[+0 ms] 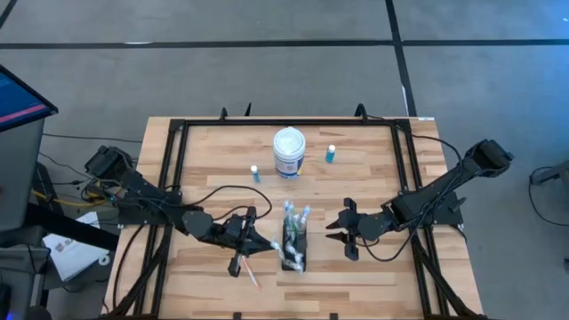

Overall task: Pick & Place toothbrushing station
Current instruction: Put the green toothbrush into the black mesh organizer

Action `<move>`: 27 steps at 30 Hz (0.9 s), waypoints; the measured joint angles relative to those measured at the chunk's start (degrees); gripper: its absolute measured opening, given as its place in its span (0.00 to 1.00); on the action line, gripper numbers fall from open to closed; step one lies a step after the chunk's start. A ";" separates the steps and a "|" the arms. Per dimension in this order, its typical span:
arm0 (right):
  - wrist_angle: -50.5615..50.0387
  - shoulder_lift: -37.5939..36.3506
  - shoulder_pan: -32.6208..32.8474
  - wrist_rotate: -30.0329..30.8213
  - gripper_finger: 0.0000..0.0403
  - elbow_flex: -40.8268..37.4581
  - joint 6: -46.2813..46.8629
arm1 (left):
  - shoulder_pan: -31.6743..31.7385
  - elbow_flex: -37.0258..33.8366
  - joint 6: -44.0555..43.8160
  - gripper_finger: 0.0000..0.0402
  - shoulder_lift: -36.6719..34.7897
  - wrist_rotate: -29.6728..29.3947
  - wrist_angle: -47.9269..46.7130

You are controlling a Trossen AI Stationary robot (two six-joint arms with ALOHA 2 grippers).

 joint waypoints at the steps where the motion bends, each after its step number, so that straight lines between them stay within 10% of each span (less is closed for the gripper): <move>1: 0.00 0.00 0.00 0.00 0.27 0.00 0.00 | 0.00 0.00 0.62 0.00 0.02 0.00 0.02; 27: 0.20 0.00 0.00 0.00 0.27 0.00 -0.43 | 1.03 -0.09 0.50 0.00 6.90 1.61 4.21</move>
